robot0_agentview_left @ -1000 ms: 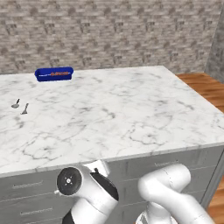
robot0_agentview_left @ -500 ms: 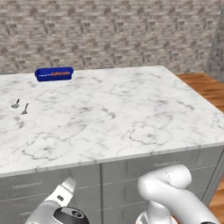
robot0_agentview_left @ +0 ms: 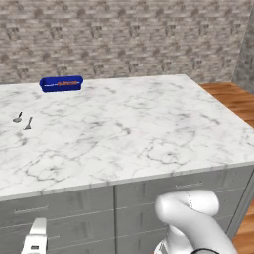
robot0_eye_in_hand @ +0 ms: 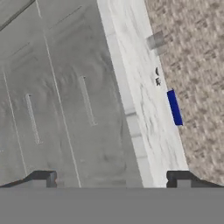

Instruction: Take the tongs from the drawer on the left and place them on the dining counter next to the tray containing the kebab skewer.

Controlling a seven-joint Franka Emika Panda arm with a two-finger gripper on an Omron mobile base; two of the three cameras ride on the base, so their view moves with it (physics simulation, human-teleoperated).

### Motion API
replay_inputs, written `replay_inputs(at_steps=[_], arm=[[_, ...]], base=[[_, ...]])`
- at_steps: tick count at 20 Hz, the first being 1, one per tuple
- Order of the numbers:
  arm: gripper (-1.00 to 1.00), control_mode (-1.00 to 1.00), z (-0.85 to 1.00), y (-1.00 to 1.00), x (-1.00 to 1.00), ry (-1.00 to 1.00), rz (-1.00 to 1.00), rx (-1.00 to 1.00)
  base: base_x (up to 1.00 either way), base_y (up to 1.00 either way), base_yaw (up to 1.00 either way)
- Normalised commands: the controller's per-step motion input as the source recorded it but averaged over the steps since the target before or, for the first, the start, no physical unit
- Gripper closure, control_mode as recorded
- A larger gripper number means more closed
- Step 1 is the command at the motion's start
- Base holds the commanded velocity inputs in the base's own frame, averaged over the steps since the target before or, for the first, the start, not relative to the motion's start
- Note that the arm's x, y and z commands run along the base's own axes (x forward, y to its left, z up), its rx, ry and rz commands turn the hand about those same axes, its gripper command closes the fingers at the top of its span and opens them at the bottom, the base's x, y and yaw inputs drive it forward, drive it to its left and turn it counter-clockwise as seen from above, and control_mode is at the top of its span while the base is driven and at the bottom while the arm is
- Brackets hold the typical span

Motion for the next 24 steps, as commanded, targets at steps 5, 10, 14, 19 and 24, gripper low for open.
replay_inputs(at_steps=[5, 10, 14, 19, 24], arm=[[-1.00, -1.00, -0.23, 0.39, 0.37, -0.01, 0.20, -0.28], [-1.00, -1.00, -0.14, -0.10, 0.43, -0.01, 0.18, -0.07], [-1.00, -1.00, -0.15, -0.46, 0.27, -0.11, 0.15, 0.00], [-1.00, -1.00, -0.12, -0.29, 0.42, -0.09, 0.07, 0.00], [-1.00, -1.00, -0.02, 0.08, 0.64, -0.08, 0.00, 0.00]], base=[[0.00, 0.00, 0.00], [0.00, 0.00, 0.00], [0.00, 0.00, 0.00], [0.00, 0.00, 0.00], [0.00, 0.00, 0.00]])
